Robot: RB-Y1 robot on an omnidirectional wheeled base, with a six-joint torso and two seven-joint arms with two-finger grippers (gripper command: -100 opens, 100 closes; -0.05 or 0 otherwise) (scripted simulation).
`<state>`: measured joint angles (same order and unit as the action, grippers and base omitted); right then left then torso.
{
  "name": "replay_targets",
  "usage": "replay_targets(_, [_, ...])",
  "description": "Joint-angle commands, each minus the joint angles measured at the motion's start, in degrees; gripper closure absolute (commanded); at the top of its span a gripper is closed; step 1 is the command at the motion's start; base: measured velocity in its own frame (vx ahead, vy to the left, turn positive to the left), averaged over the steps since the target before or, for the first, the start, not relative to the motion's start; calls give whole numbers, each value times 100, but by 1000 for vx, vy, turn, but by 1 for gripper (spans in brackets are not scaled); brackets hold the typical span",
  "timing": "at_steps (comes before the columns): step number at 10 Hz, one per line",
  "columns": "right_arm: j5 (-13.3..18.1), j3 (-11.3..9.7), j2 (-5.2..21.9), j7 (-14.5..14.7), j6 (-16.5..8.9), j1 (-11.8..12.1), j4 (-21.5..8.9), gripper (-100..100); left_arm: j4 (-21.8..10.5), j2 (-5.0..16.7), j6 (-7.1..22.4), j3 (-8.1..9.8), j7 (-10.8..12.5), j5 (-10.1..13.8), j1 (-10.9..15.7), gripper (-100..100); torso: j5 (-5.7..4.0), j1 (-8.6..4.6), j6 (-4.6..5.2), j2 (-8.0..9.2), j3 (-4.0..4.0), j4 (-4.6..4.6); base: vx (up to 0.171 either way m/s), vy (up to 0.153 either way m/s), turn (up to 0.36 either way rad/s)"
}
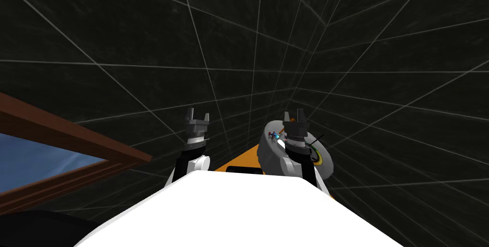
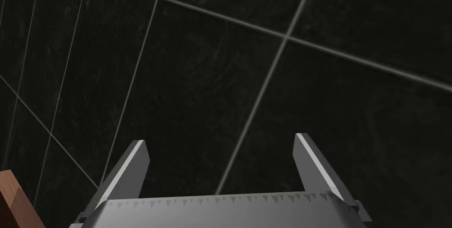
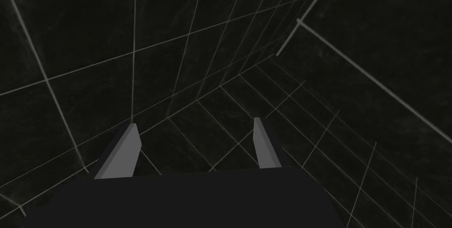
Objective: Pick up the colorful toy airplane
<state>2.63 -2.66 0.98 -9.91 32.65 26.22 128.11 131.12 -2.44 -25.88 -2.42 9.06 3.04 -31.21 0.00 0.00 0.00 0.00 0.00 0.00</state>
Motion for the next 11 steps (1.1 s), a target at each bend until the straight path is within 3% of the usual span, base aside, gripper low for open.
replay_targets(1, [93,19,195,97,-9,9,-131,-100,0,0,0,0,0,0,0,0,0,0,0,0,0,0,-26,-7,90])
replay_targets(5, [391,111,711,427,-50,48,-625,-100,0,0,0,0,0,0,1,0,-3,-14,0,27,15,6,-69,-25,105])
replay_targets(10, [947,286,1534,1079,-121,152,-1593,-100,0,0,0,0,0,0,1,0,-4,-17,-1,34,19,7,-87,-32,191])
replay_targets(11, [947,286,1565,1079,-121,152,-1684,-100,0,0,0,0,0,0,1,0,-4,-23,0,34,20,8,-63,-30,48])
